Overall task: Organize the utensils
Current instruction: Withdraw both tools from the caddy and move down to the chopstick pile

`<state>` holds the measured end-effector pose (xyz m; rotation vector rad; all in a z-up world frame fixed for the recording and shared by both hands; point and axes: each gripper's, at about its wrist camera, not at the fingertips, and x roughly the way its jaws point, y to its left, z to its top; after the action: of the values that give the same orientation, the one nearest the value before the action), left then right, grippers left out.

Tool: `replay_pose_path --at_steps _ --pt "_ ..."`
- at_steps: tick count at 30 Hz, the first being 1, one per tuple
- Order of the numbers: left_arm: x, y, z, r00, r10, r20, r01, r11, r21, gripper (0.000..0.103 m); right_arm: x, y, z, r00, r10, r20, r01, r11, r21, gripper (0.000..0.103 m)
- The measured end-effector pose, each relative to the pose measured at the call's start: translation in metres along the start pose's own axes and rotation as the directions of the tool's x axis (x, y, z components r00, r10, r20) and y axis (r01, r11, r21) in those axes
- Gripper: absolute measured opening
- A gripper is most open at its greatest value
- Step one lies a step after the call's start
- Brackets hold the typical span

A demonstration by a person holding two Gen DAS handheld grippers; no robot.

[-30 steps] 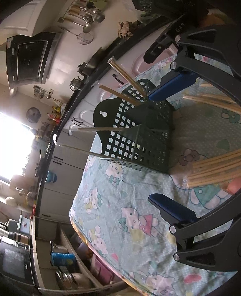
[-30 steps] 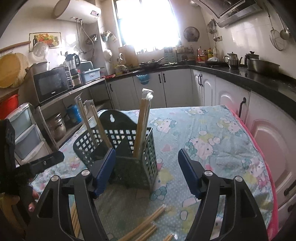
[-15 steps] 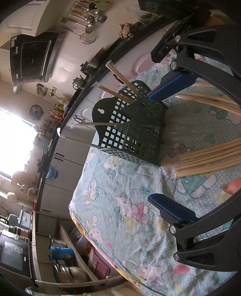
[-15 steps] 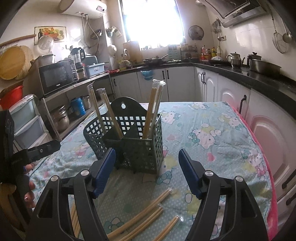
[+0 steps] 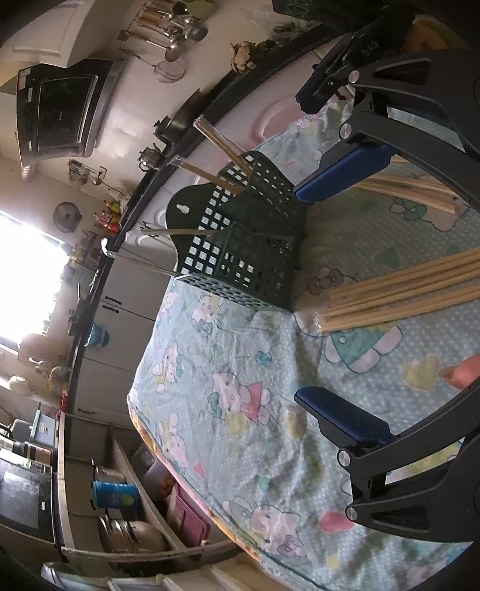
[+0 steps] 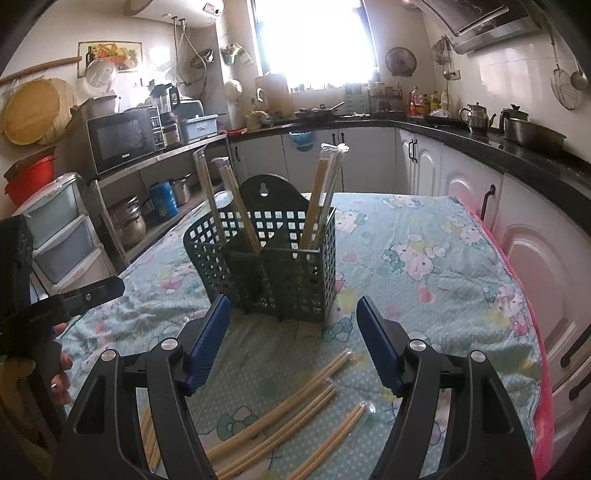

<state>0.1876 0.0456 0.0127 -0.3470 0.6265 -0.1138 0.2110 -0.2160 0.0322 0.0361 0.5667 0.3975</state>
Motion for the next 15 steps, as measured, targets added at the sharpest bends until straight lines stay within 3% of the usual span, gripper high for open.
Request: replay_pose_path --at_steps 15 --pt "0.004 0.016 -0.032 0.994 0.072 -0.08 -0.073 0.997 -0.006 0.091 0.008 0.011 -0.024 0.997 0.035 -0.072 -0.038 0.999 -0.031 0.068"
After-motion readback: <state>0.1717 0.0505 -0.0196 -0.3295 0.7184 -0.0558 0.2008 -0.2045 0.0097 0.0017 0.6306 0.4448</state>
